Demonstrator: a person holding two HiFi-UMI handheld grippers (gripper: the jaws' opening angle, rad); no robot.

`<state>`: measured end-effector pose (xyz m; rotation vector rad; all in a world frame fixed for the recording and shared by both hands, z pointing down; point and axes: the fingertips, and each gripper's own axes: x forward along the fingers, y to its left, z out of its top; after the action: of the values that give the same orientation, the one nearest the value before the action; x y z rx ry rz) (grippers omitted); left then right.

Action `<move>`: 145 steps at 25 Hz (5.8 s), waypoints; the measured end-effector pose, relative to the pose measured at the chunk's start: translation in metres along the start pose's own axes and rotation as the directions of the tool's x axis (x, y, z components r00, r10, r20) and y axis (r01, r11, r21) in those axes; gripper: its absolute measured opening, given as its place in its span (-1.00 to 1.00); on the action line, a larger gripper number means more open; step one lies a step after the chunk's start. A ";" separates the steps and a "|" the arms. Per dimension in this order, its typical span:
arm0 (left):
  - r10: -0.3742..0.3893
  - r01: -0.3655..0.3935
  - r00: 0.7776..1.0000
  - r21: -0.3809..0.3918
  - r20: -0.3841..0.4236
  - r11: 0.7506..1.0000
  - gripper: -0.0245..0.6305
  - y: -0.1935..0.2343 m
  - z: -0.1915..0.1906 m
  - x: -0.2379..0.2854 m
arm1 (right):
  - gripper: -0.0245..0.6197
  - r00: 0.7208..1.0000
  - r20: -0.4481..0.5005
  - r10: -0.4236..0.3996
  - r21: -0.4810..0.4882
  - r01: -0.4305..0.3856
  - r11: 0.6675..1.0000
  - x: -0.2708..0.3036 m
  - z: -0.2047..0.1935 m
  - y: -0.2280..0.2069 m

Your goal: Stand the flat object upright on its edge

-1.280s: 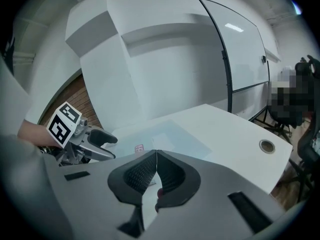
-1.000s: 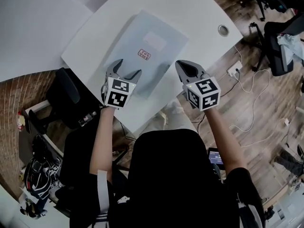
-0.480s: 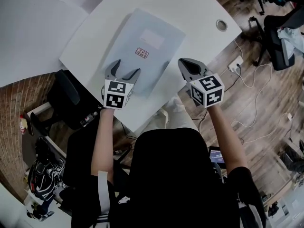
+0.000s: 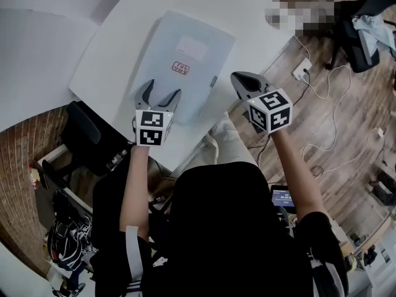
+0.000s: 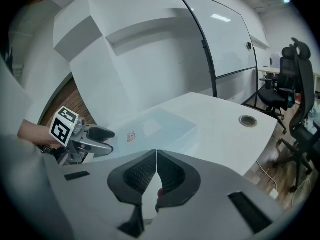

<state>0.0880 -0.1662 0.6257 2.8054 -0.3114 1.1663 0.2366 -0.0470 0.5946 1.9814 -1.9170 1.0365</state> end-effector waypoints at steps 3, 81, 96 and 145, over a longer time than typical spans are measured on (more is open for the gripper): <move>-0.014 0.014 1.000 0.019 -0.005 1.000 0.14 -0.007 0.001 0.001 | -0.80 1.000 -0.006 -0.012 0.037 0.013 0.999 -0.007 -0.010 -0.007; -0.208 0.198 0.978 0.265 0.012 0.944 0.05 -0.154 0.031 0.025 | -0.03 0.844 0.466 0.265 0.758 -0.536 0.371 -0.035 -0.086 -0.089; -0.181 0.169 0.982 0.169 0.053 0.971 0.05 -0.139 0.034 0.001 | -0.03 0.878 0.396 0.268 0.731 -0.478 0.486 -0.040 -0.058 -0.070; 0.355 -0.306 0.900 -0.213 0.253 0.928 -0.35 0.009 0.077 -0.170 | -0.03 0.896 0.176 0.408 -0.012 -0.412 0.911 0.009 0.128 0.158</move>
<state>0.0219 -0.1613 0.4511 2.8354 -0.8989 0.7231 0.1315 -0.1521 0.4548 1.7690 -2.5069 1.0064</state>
